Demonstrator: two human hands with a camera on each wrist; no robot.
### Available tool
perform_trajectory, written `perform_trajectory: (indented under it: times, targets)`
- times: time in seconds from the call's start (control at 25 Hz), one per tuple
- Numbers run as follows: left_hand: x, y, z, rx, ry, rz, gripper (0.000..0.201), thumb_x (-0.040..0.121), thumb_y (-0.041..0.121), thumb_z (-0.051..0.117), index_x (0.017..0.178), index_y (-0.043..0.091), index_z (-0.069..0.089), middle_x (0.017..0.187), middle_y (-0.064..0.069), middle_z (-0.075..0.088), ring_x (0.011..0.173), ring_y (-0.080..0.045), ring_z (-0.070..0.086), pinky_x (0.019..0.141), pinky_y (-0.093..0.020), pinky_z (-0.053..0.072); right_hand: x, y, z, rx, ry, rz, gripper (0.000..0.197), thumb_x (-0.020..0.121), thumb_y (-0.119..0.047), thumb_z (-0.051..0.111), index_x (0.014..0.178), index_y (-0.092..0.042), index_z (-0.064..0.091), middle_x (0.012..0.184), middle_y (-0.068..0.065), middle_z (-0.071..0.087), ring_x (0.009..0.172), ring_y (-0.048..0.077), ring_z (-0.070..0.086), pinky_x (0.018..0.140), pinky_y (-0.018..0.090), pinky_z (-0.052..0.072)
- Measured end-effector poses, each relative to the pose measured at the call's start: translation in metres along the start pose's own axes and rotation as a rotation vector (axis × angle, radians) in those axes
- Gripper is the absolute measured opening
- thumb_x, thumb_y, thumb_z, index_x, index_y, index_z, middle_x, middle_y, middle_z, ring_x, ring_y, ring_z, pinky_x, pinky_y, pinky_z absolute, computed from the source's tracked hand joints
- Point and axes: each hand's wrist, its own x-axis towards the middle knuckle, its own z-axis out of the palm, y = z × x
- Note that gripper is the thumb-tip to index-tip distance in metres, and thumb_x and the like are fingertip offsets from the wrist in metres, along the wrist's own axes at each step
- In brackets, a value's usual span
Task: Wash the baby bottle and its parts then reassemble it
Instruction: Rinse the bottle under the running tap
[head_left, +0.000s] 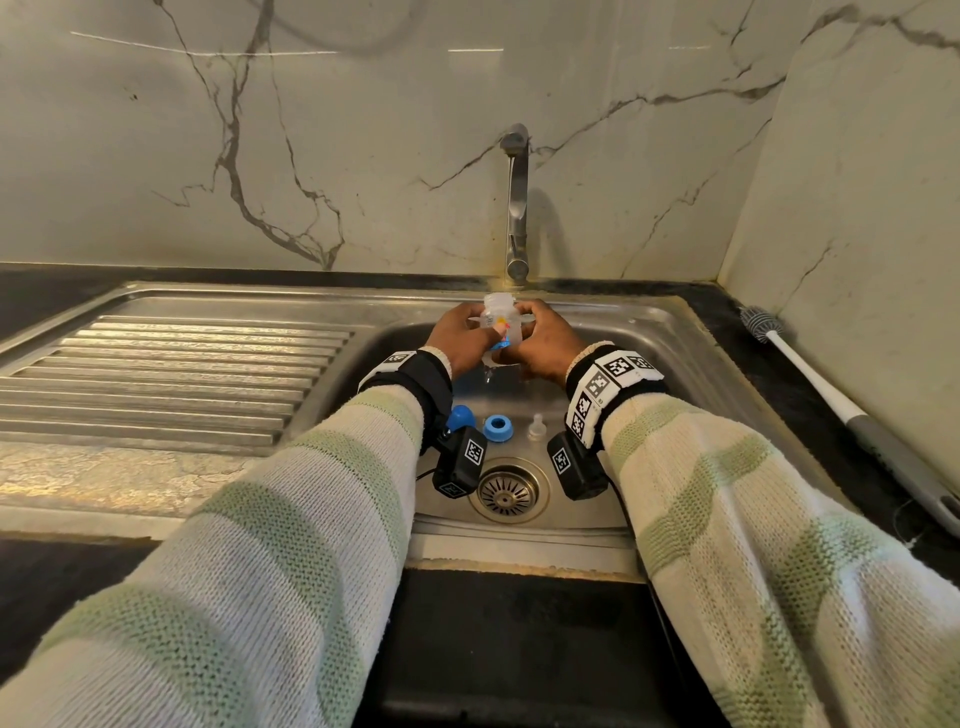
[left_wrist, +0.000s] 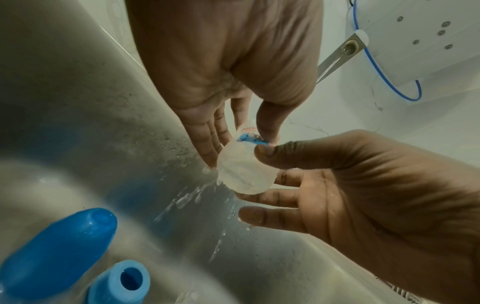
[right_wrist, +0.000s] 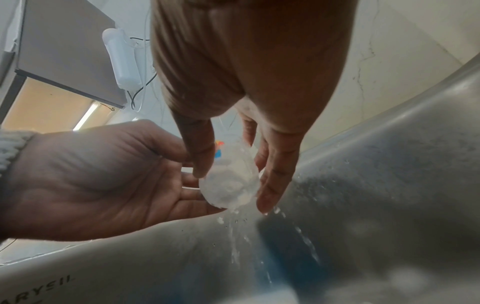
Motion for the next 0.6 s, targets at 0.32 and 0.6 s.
perform_trajectory:
  times: [0.32, 0.6]
  targets:
    - [0.0033, -0.0007, -0.0001, 0.061, 0.018, -0.019, 0.054, 0.087, 0.031, 0.072, 0.132, 0.008, 0.054, 0.119, -0.01, 0.066, 0.107, -0.024, 0.065, 0.097, -0.042, 0.053, -0.0006, 0.0003, 0.0015, -0.083, 0.032, -0.044, 0.082, 0.069, -0.018, 0.087, 0.134, -0.016, 0.037, 0.117, 0.005, 0.059, 0.101, 0.022, 0.061, 0.083, 0.032, 0.052]
    - [0.004, -0.0024, -0.0015, -0.031, -0.008, -0.024, 0.047, 0.093, 0.018, 0.062, 0.136, 0.004, 0.051, 0.119, -0.018, 0.066, 0.106, -0.03, 0.066, 0.097, -0.047, 0.053, -0.0001, -0.0026, 0.0026, -0.07, 0.042, -0.052, 0.073, 0.073, -0.016, 0.082, 0.134, -0.016, 0.041, 0.123, 0.008, 0.057, 0.104, 0.024, 0.059, 0.09, 0.041, 0.055]
